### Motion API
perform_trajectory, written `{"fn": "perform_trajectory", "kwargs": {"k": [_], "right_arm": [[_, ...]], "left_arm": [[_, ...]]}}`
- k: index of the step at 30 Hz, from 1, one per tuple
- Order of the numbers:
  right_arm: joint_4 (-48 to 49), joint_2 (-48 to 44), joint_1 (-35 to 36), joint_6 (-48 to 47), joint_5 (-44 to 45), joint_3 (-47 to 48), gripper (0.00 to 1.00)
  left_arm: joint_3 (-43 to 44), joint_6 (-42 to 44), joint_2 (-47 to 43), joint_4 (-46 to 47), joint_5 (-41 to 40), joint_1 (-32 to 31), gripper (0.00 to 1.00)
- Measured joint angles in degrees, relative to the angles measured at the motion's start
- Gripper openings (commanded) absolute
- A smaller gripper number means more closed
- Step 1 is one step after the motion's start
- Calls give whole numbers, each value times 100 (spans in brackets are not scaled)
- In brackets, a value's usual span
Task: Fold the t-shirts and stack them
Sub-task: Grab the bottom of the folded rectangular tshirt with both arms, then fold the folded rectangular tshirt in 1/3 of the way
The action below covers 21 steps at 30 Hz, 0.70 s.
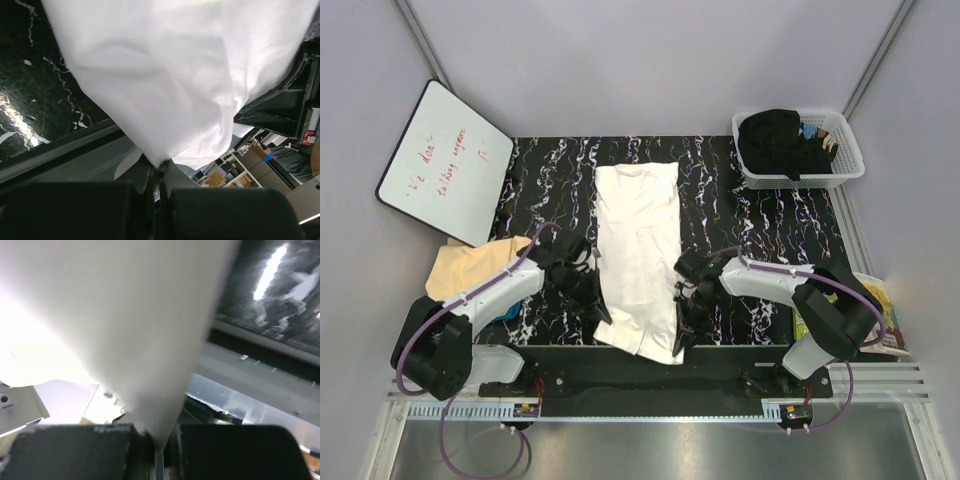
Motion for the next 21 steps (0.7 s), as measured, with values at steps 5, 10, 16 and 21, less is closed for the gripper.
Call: {"fn": "perform_trajectory", "kwargs": {"k": [5, 10, 16, 21], "right_arm": [[-1268, 81, -107, -538, 437, 1464, 1], [-1915, 651, -774, -1261, 813, 2643, 2], [-2417, 1665, -1751, -2061, 1196, 3810, 3], [-2625, 2662, -1967, -2575, 1211, 5018, 4]], "left_arm": [[730, 87, 59, -310, -96, 31, 0], [1342, 258, 538, -426, -107, 192, 0], [2194, 553, 1368, -599, -105, 614, 0], [3034, 844, 2162, -741, -68, 966, 0]]}}
